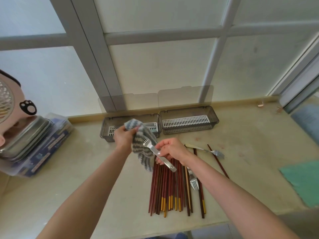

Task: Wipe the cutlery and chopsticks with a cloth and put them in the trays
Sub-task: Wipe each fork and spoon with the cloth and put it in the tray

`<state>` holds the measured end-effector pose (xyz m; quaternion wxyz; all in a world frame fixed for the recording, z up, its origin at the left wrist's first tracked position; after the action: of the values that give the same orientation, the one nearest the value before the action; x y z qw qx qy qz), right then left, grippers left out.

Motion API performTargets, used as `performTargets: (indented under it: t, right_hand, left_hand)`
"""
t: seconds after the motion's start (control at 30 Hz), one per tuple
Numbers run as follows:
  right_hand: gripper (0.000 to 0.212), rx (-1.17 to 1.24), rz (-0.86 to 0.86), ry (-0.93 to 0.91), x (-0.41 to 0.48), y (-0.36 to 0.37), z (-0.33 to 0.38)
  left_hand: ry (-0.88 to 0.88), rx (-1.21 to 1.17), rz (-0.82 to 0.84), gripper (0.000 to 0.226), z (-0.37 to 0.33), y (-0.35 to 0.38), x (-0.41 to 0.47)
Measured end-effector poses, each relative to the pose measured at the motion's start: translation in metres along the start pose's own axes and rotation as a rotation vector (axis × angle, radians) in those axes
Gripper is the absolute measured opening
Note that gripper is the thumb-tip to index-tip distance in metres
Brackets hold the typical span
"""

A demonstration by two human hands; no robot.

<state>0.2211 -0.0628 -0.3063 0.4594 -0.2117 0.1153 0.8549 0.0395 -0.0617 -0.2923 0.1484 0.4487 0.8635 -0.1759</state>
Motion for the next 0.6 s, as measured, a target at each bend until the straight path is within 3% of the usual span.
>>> performTargets:
  t: [0.07, 0.2, 0.33, 0.47, 0.6]
  right_hand:
    - [0.02, 0.061, -0.061, 0.0, -0.004, -0.002, -0.004]
    - [0.017, 0.253, -0.195, -0.096, -0.001, -0.001, -0.002]
    - [0.016, 0.267, -0.253, -0.148, 0.008, 0.009, 0.006]
    - [0.015, 0.193, -0.238, -0.148, 0.007, 0.016, 0.006]
    - [0.02, 0.25, -0.156, -0.124, 0.006, 0.022, 0.003]
  left_hand:
    - [-0.039, -0.118, 0.011, 0.029, -0.002, -0.016, 0.009]
    - [-0.06, -0.052, 0.357, 0.021, 0.004, -0.014, -0.005]
    - [-0.042, -0.043, 0.523, 0.024, 0.012, 0.005, -0.021]
    - [-0.041, -0.085, 0.512, 0.023, 0.02, 0.009, -0.022]
    - [-0.101, -0.189, 0.33, 0.011, 0.023, 0.009, -0.021]
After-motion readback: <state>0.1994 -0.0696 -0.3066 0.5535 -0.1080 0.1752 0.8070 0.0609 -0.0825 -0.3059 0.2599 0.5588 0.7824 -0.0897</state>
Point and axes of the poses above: each hand's wrist, its own x-axis towards the middle knuckle, its own y-axis out of the palm, z = x × y, the point moved 1 cm from there along x, towards the middle knuckle, and after that the axes turned 2 degrees about x, right-handed, at the moved point
